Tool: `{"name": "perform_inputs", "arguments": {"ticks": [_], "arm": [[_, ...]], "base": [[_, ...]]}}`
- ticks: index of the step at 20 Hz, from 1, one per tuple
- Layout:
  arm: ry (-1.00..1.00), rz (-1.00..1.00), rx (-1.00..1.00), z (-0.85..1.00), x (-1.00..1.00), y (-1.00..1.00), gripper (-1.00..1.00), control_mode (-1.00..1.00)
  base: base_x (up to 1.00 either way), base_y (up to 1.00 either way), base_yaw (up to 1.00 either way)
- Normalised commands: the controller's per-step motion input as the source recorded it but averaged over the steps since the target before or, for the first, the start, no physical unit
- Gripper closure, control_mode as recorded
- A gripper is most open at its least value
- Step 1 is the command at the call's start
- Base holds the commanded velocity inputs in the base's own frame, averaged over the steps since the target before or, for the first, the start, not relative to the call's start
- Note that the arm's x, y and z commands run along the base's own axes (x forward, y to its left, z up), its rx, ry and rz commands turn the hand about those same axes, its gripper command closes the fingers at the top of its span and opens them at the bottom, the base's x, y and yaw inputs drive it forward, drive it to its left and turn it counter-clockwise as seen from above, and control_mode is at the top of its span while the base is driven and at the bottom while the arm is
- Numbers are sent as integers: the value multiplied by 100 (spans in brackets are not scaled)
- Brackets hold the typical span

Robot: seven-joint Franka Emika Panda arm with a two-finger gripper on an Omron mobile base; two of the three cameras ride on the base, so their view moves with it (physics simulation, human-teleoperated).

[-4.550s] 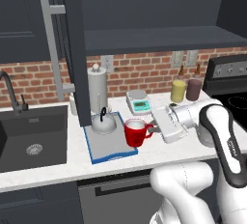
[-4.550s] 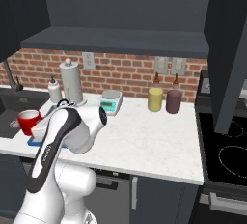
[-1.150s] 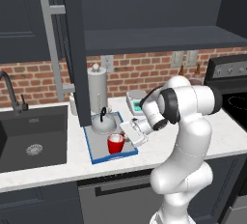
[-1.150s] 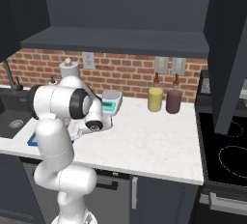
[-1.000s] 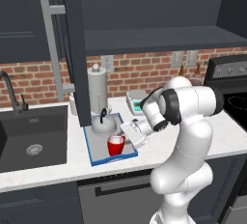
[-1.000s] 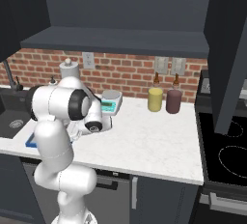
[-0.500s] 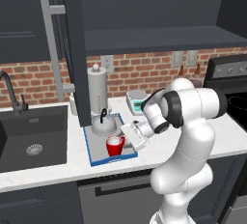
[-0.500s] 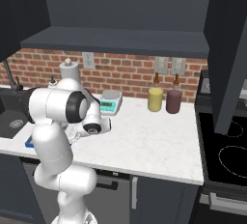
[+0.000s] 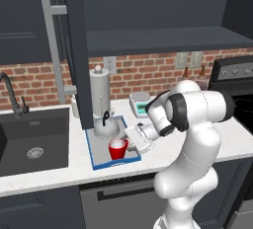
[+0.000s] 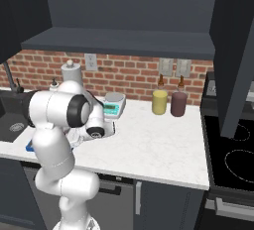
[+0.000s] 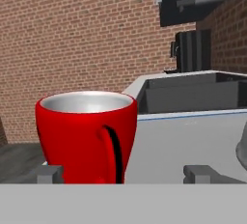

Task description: Pick the kettle from the counter and place it on the tray. Then pick the mug from the cabinet and place it on the tray. Then close the cabinet doors.

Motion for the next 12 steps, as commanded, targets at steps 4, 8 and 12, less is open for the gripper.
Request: {"name": "perform_inputs", "arguments": {"ticks": [4,8,12], "arm": [[0,0,2,21,-13,-24,-100,-100],[0,0,7,25,-28,-36,-100,-100],[0,0,12,40,-42,-39,-100,-100]], "base": [[0,0,0],[0,0,0],[0,0,0]]}}
